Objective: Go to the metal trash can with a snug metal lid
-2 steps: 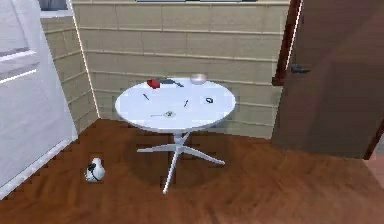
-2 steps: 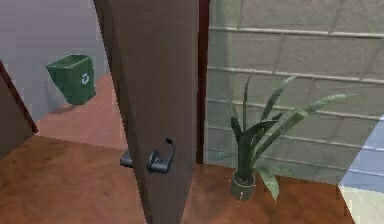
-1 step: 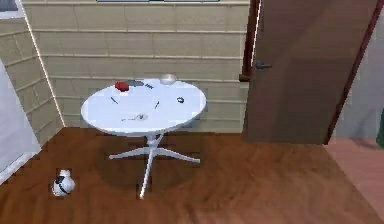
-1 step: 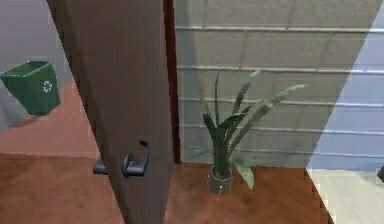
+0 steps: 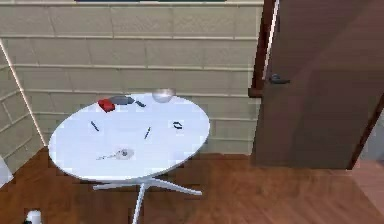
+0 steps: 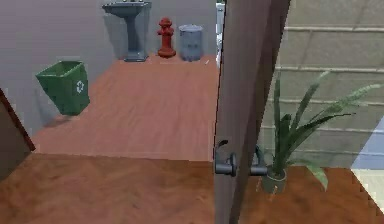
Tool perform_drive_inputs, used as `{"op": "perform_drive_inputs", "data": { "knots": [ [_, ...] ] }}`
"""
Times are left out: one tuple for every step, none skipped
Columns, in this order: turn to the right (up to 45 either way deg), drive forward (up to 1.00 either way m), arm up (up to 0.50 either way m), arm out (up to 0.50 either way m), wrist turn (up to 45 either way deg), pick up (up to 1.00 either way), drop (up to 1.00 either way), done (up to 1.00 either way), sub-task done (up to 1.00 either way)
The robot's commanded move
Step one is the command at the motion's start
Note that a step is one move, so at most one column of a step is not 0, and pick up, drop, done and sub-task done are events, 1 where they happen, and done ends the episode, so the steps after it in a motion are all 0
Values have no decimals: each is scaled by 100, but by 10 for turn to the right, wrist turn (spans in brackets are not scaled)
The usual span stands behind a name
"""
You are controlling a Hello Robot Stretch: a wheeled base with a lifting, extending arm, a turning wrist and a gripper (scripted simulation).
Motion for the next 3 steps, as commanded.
{"op": "perform_drive_inputs", "data": {
  "knots": [
    [450, 0, 0, 0, 0, 0, 0, 0, 0],
    [300, 0, 0, 0, 0, 0, 0, 0, 0],
    [0, 100, 0, 0, 0, 0, 0, 0, 0]
  ]
}}
